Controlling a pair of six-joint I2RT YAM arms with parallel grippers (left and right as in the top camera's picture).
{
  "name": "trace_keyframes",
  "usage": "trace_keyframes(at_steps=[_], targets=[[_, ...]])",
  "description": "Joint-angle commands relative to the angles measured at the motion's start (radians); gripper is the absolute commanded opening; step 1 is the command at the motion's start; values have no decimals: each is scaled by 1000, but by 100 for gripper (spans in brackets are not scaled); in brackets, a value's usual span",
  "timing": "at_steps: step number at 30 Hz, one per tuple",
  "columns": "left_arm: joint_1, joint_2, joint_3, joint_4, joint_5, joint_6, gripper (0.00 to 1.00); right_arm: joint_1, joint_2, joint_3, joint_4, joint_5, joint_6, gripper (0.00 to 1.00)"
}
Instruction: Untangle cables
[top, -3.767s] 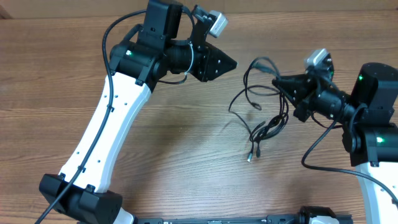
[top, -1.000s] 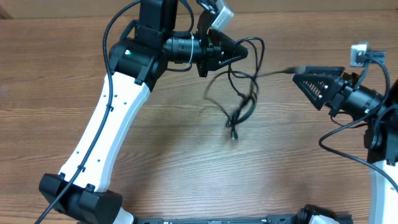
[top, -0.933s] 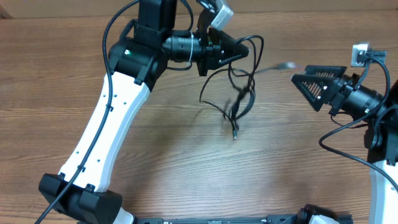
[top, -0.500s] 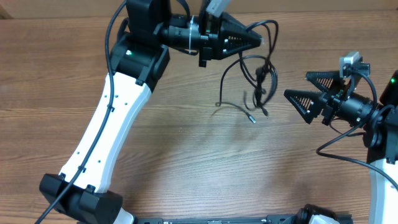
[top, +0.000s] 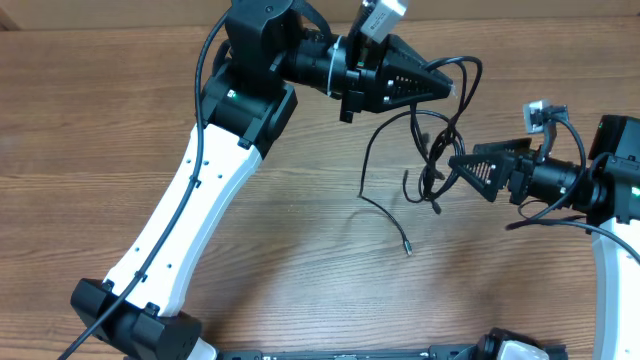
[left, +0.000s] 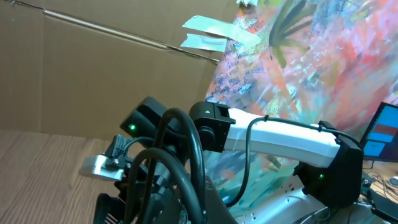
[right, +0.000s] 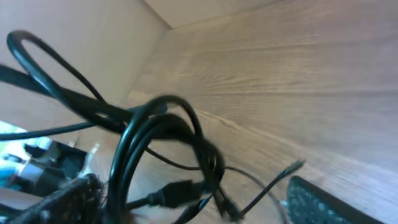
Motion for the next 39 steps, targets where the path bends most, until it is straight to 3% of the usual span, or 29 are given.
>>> trace_keyframes(at_steps=[1, 3, 5, 6, 9, 11, 12, 13, 14, 15, 24, 27, 29, 32, 34, 35, 39], targets=[[-9, -24, 15, 8, -10, -6, 4, -1, -2, 3, -22, -23, -5, 87], [-21, -24, 15, 8, -15, -6, 4, 6, -2, 3, -26, -23, -5, 79], [-35, -24, 15, 8, -16, -6, 4, 19, -2, 3, -23, -23, -5, 80], [-57, -24, 15, 8, -23, -6, 4, 39, -2, 3, -19, -23, -5, 86], [-93, -24, 15, 8, -40, 3, 4, 77, -2, 3, -6, -15, -5, 86], [-103, -24, 15, 8, -42, 18, 4, 103, -2, 3, -3, 6, -5, 77], [-102, -24, 15, 8, -42, 17, 4, 112, -2, 3, -4, 25, -5, 60], [-102, -24, 15, 8, -41, 17, 4, 118, -2, 3, -5, 49, -4, 31], [-101, -24, 15, 8, -37, 16, 4, 119, -2, 3, -8, 62, -5, 9], [-100, -24, 15, 8, -37, 17, 4, 119, -2, 3, -9, 73, -4, 4], [-22, -24, 15, -63, -6, 17, 4, 115, -2, 3, 0, 93, -5, 4], [41, -24, 14, -177, -4, 40, 4, 115, -2, 4, 14, 79, -4, 4], [84, -23, 14, -266, -26, 101, 18, 115, -2, 4, 14, 59, -4, 4], [192, -23, 14, -526, -186, 157, 16, 115, -2, 4, 15, 51, -4, 4], [240, -23, 14, -635, -253, 156, 48, 115, -2, 4, 19, 51, -3, 4], [251, -23, 14, -662, -264, 158, 56, 115, -2, 4, 23, 51, -3, 4], [272, -23, 14, -734, -343, 228, 66, 115, -2, 4, 81, 58, 80, 4]])
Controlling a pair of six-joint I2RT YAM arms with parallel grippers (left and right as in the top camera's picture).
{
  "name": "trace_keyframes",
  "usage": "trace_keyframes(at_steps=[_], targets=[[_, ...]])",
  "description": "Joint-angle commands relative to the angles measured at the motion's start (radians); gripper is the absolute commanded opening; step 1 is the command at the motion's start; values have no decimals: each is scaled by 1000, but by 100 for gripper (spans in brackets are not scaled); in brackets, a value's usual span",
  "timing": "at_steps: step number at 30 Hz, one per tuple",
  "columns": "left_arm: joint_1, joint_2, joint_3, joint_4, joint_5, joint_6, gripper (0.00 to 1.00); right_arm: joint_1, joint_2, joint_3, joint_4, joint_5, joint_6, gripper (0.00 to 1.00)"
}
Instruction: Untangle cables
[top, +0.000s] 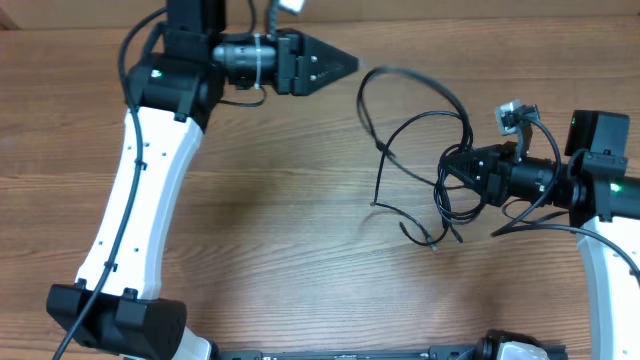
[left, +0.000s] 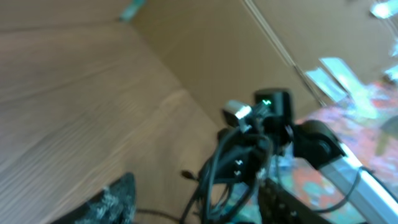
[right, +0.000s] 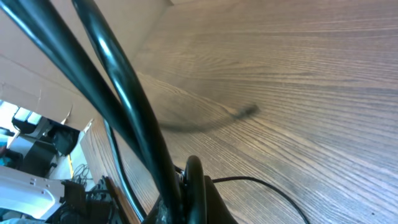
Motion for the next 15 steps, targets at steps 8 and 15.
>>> trace_keyframes(at_steps=[8, 15], targets=[[-10, -21, 7, -219, -280, 134, 93, -2, -4, 4, 142, 332, 371, 4], [-83, -21, 7, -291, 48, 485, 65, -2, -8, 4, 337, 316, 285, 4]])
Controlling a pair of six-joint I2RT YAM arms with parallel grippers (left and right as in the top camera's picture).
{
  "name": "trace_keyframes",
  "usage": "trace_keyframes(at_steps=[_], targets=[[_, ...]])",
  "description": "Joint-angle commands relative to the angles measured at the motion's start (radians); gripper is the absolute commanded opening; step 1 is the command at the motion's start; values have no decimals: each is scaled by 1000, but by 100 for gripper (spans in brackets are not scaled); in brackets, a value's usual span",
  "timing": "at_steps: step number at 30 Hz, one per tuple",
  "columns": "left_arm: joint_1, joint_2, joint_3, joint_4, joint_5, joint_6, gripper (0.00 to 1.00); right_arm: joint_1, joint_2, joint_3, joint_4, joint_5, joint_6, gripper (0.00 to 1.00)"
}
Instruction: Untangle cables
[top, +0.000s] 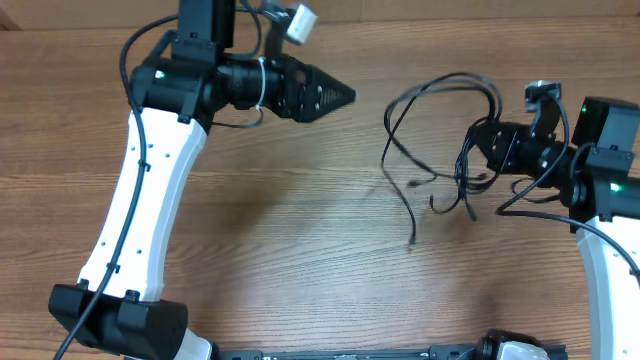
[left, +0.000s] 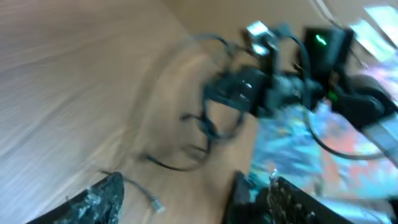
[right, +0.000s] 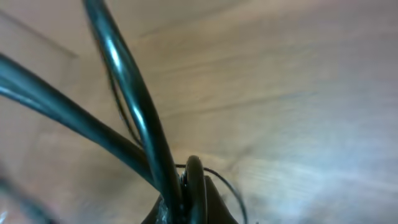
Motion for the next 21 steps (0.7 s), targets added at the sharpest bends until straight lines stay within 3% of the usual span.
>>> trace_keyframes(at_steps=[1, 4, 7, 11, 14, 17, 19, 21], targets=[[-51, -21, 7, -10, 131, 198, 63, -2, -10, 5, 114, -145, -126, 4], [-76, -21, 7, -6, 164, 242, 57, -2, -10, 5, 215, -300, -214, 4], [-78, -21, 7, 8, 326, 283, 50, -3, -10, 5, 304, -270, -233, 4], [-87, -21, 7, 6, 524, 369, 47, -3, -10, 5, 351, -147, -65, 4], [-119, -21, 7, 5, 521, 370, 52, -3, -10, 5, 351, -148, 18, 4], [-176, -21, 7, 8, 415, 388, 55, -3, -10, 5, 345, -216, 10, 4], [-205, -21, 7, 11, 320, 388, 52, -3, -10, 5, 345, -328, -96, 4], [-209, -21, 7, 27, 336, 387, 46, -3, -10, 5, 343, -460, -263, 4]])
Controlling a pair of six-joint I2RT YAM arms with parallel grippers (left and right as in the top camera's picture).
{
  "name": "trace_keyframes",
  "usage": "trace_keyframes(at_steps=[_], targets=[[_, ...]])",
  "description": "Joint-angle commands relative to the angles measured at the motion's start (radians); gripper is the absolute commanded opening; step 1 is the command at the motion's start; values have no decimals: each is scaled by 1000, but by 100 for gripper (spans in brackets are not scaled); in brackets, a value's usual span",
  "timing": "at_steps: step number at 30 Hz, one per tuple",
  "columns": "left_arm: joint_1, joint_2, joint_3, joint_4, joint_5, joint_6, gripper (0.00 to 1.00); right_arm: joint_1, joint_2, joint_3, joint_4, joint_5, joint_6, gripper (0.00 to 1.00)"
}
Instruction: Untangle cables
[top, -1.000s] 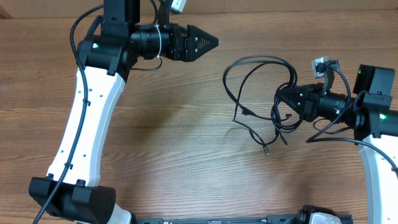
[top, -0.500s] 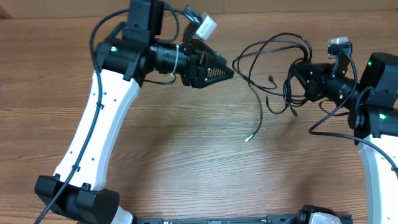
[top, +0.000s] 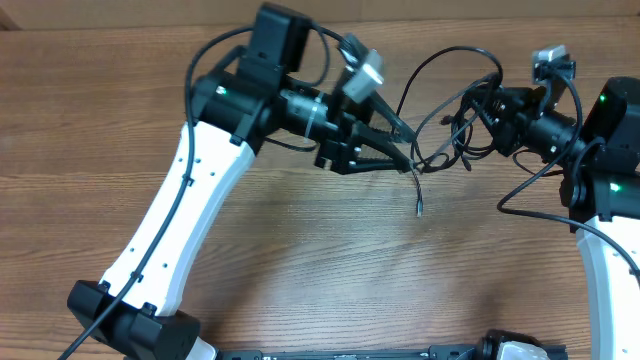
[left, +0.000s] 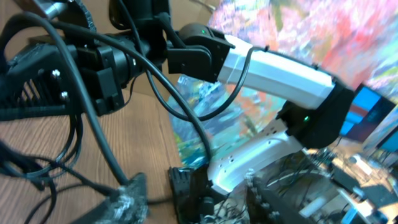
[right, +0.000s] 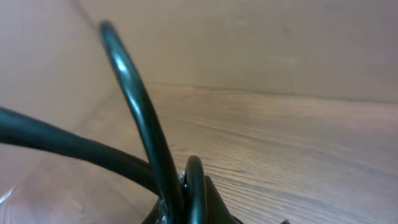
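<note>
A tangle of thin black cables (top: 447, 128) hangs above the wooden table between both arms. My right gripper (top: 482, 112) is shut on the bundle from the right; in the right wrist view the cables (right: 134, 118) fill the frame and rise out of the shut gripper (right: 193, 202). My left gripper (top: 400, 150) reaches in from the left, open, at the tangle's left edge. In the left wrist view a cable strand (left: 99, 134) runs down against the left finger (left: 127, 199) of the open gripper (left: 193, 186). One loose cable end (top: 419, 206) dangles toward the table.
The brown wooden table (top: 300, 280) lies under both arms. The left arm's white links (top: 185, 230) cross the left half. Cardboard walls and a colourful cloth (left: 323, 37) stand beyond the table's edge in the left wrist view.
My left gripper was up and to the left, apart from the cables; it now sits lower and further right, at the tangle's left edge. The right gripper holds the bundle slightly higher.
First both grippers were at the tangle, the left at its top and the right at its lower right side. Then the left gripper stood open, far left of the cables, while the right one kept the bundle. Now the left gripper is back at the tangle.
</note>
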Motion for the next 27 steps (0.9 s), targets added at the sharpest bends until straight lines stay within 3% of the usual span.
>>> trace_keyframes(at_steps=[1, 5, 8, 11, 13, 15, 18, 22, 27], targets=[[-8, -21, 7, 26, -21, 31, 45, -3, -10, 7, 6, -216, -233, 4], [25, -22, 7, 69, 147, 25, 42, -3, -10, 7, 9, -228, -390, 4], [36, -24, 7, 75, 146, 24, 40, -3, -10, 7, 15, -228, -392, 4], [46, -24, 7, 101, 142, 27, 47, -3, -10, 7, 3, -233, -392, 4], [63, -24, 7, 120, 75, 27, 52, -3, -10, 7, 4, -254, -392, 4], [69, -24, 7, 122, -80, 27, 55, -3, -10, 7, 10, -324, -392, 4], [61, -24, 7, 118, -229, 27, 48, -3, -10, 7, 29, -431, -381, 4], [35, -24, 7, 117, -261, 63, 40, -3, -10, 7, 158, -497, -194, 4], [-6, -24, 7, 104, -284, 161, 41, -2, -10, 7, 468, -497, 206, 4]])
